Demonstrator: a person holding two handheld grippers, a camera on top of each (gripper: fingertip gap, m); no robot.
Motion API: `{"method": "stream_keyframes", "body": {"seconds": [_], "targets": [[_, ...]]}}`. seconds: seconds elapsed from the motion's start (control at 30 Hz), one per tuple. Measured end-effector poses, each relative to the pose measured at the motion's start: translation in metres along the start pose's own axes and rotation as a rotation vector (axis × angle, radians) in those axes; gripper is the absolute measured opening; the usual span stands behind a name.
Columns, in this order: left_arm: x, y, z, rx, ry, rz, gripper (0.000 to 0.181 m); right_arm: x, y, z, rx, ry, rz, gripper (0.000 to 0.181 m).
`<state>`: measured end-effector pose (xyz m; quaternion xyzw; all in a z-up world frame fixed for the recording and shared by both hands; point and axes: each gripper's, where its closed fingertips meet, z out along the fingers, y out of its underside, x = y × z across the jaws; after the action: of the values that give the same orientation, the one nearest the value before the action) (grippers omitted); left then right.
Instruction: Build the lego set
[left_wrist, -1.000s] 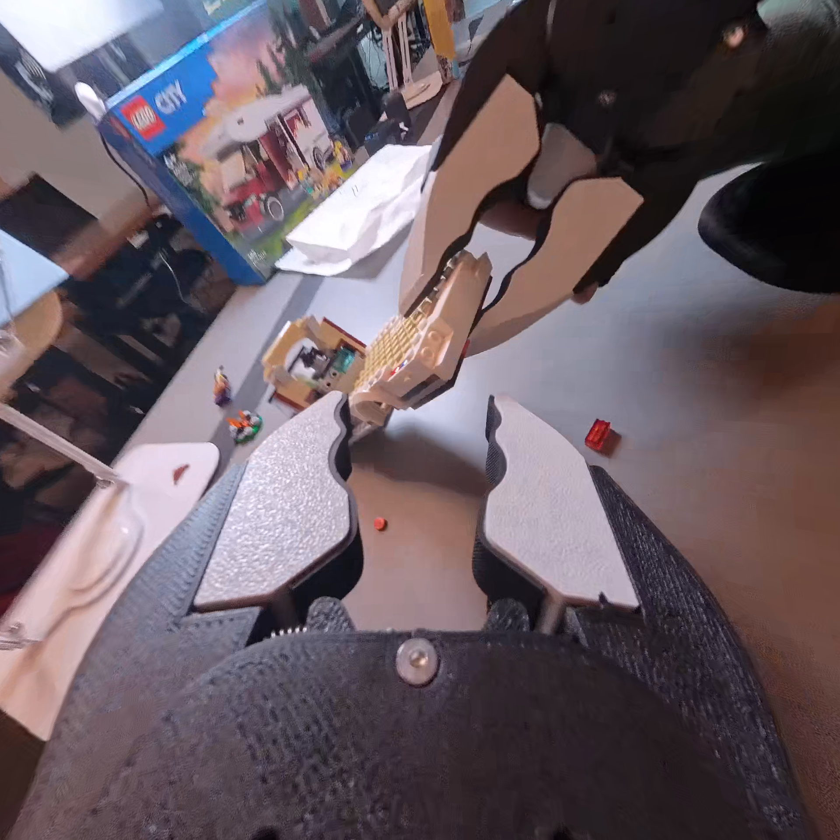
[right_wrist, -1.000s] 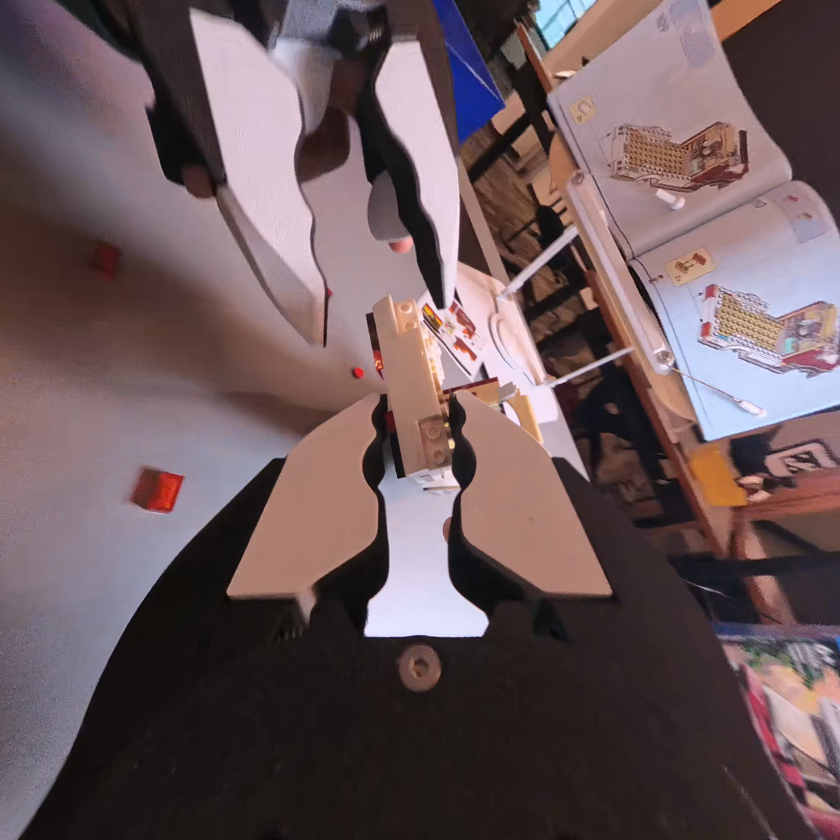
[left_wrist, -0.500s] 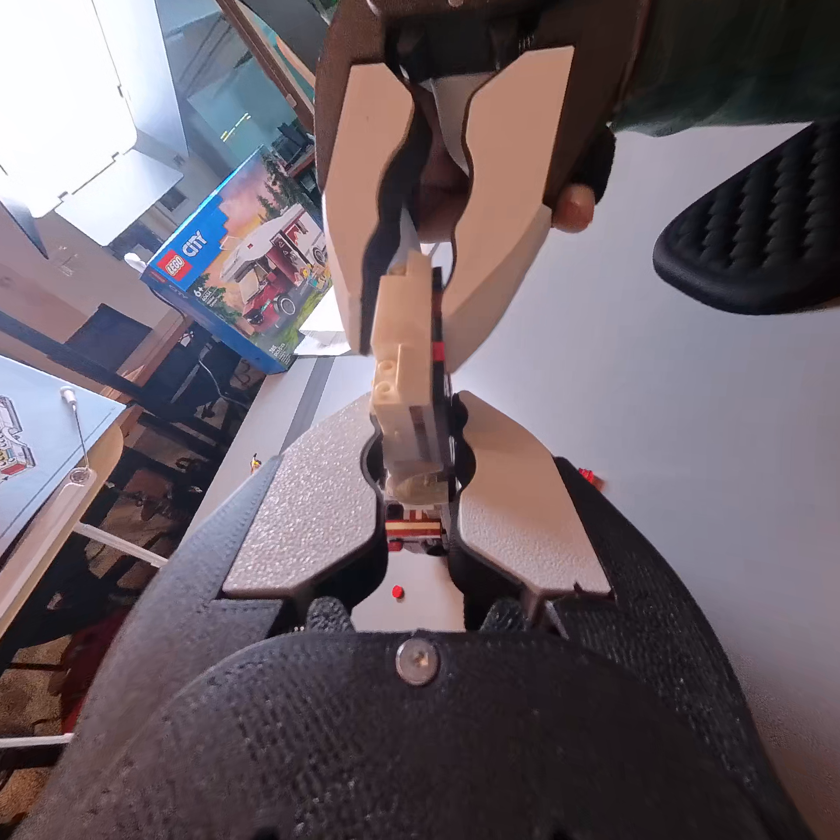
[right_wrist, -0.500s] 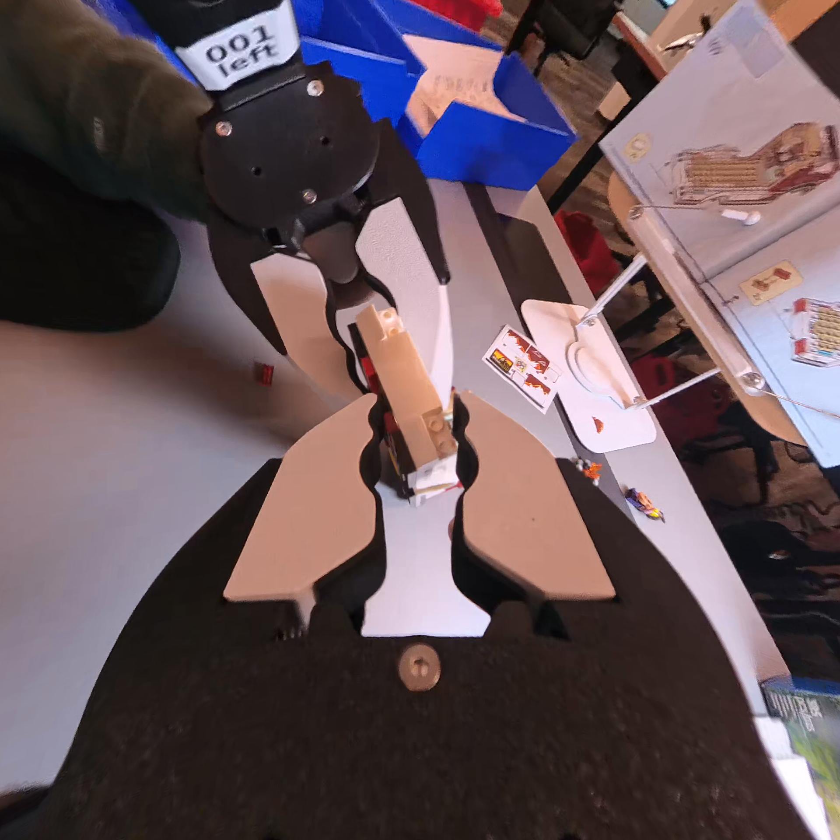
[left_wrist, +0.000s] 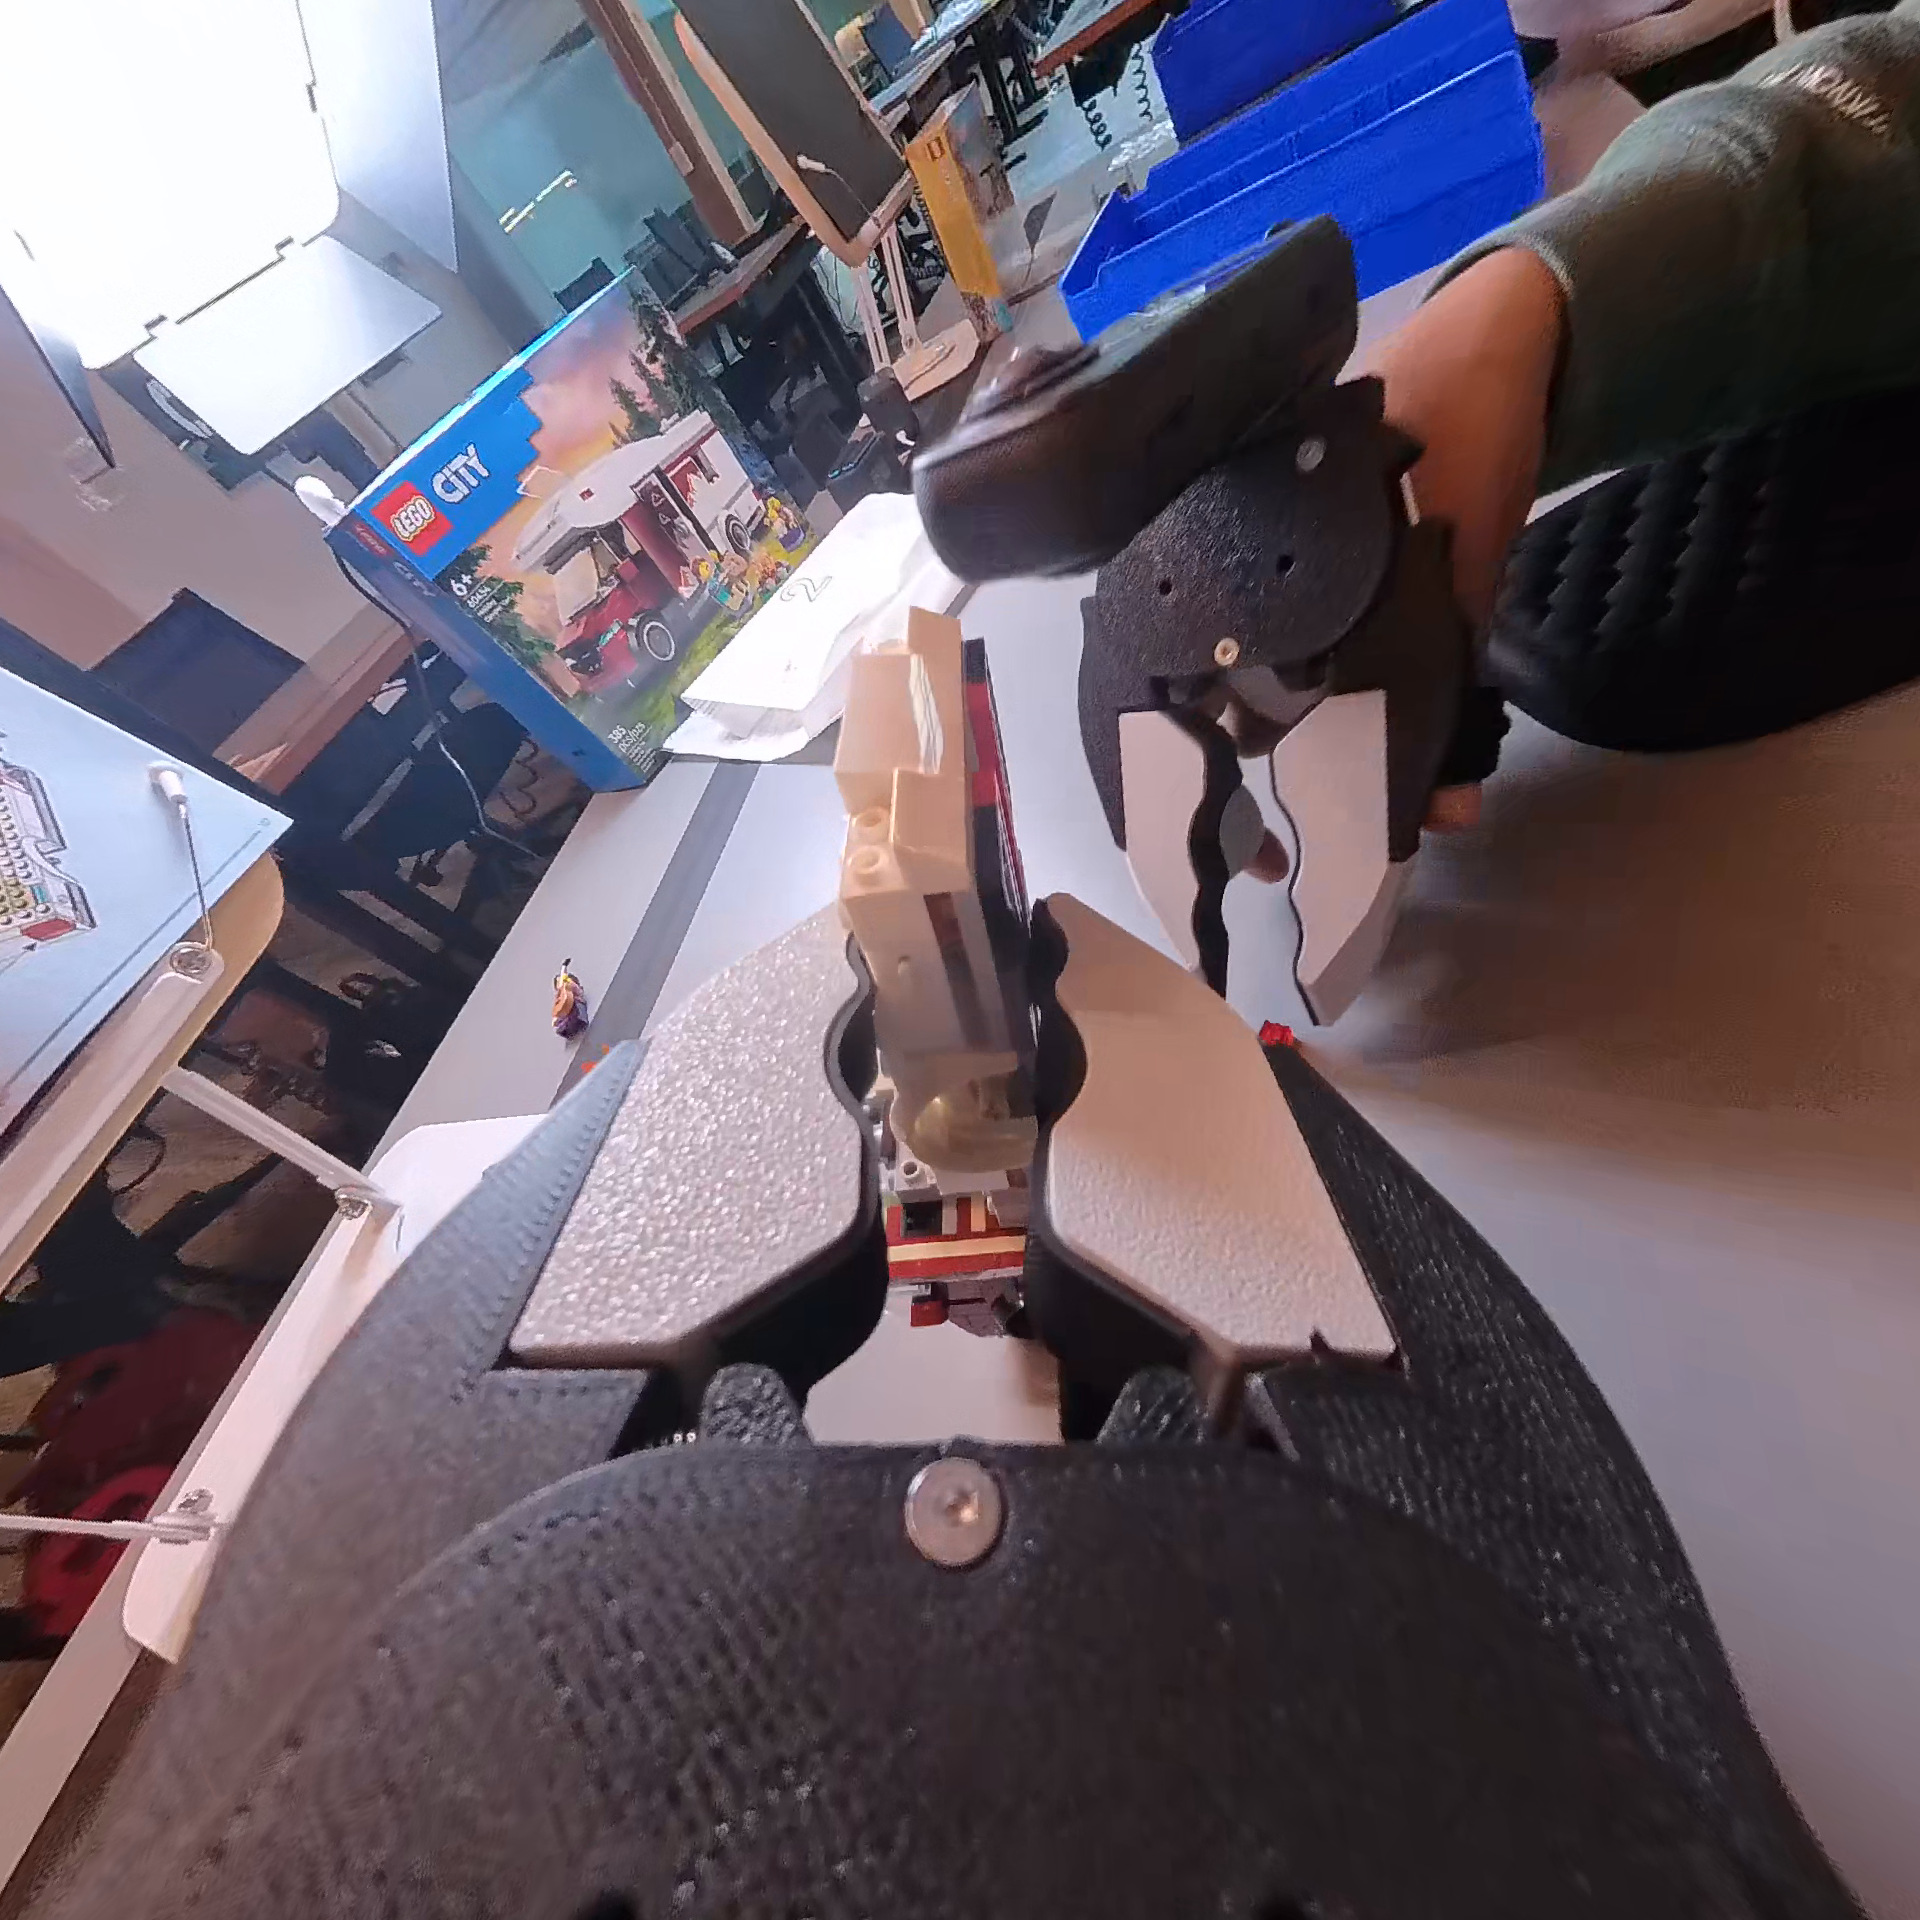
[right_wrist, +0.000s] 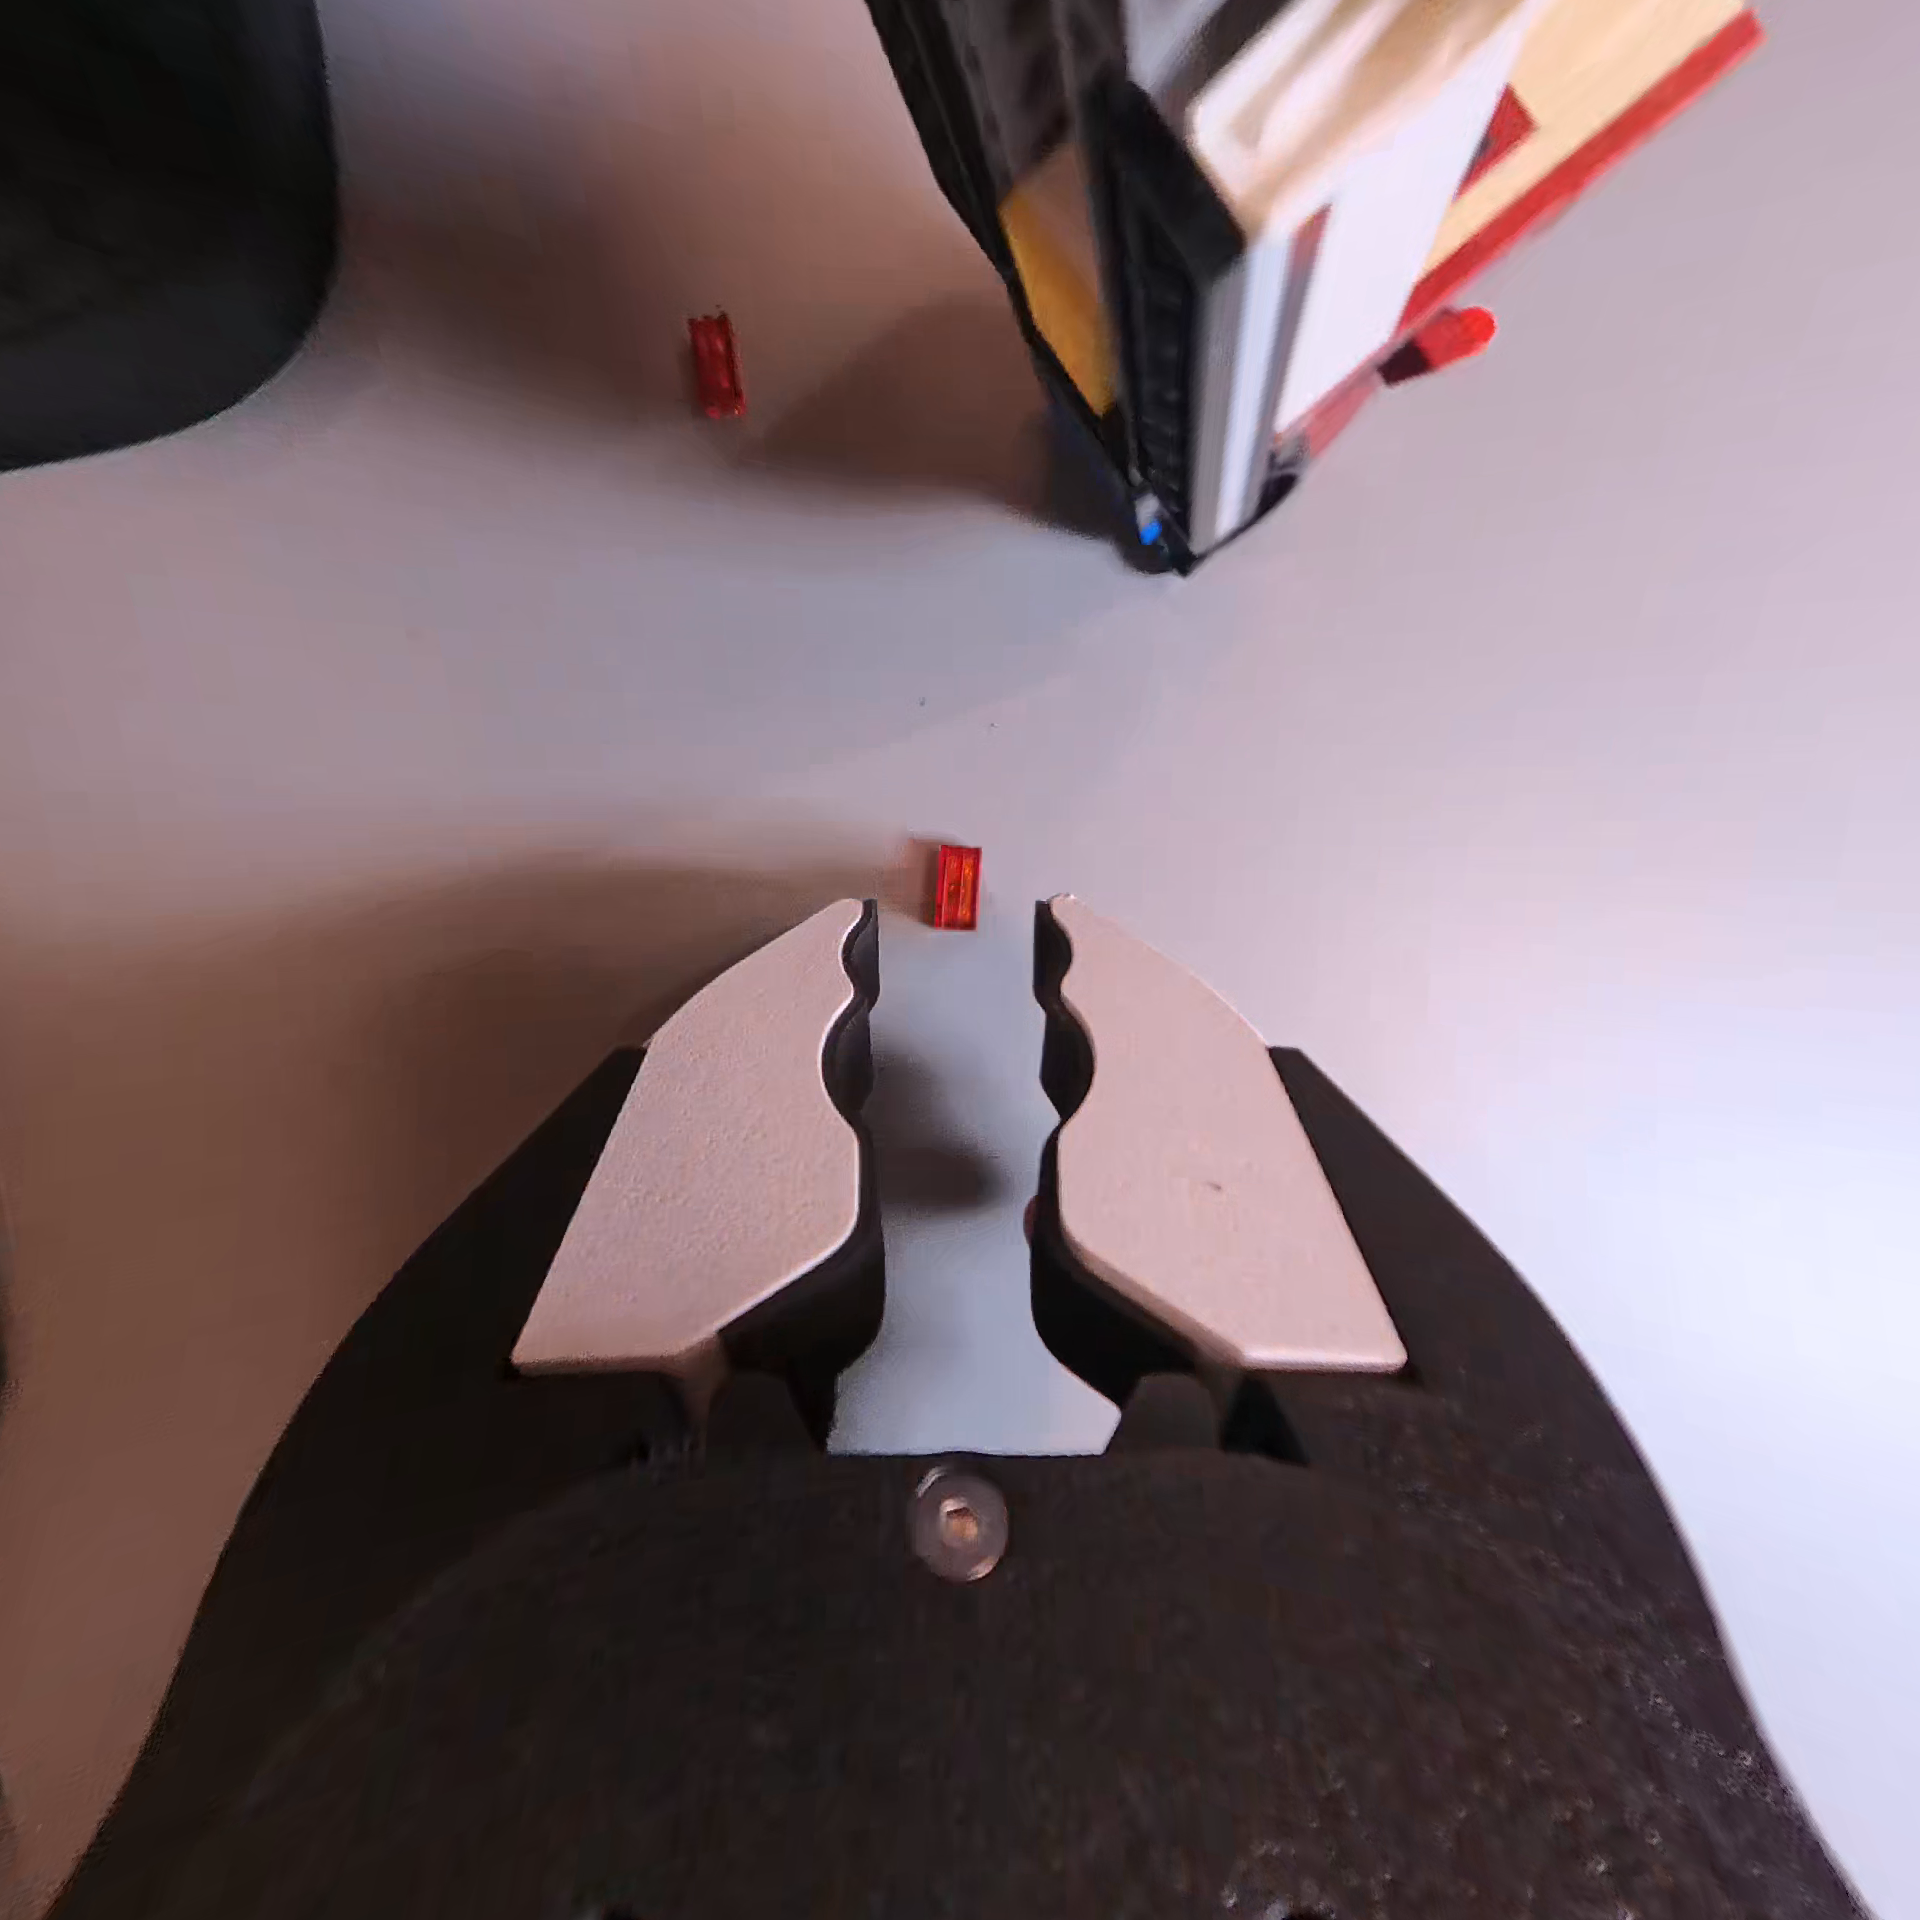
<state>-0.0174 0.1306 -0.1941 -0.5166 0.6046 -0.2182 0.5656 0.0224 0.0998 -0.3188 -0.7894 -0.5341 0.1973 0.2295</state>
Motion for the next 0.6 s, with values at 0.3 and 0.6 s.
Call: {"method": "stream_keyframes", "body": {"seconds": [0.3, 0.6], "targets": [[-0.006, 0.001, -0.015, 0.037, 0.057, -0.156, 0.027, 0.005, 0.003, 0.014, -0.078, 0.014, -0.001, 0.008], [-0.018, 0.003, -0.02, 0.1, 0.084, -0.292, 0.031, 0.009, -0.019, -0.021, 0.104, -0.012, -0.029, 0.008]]}}
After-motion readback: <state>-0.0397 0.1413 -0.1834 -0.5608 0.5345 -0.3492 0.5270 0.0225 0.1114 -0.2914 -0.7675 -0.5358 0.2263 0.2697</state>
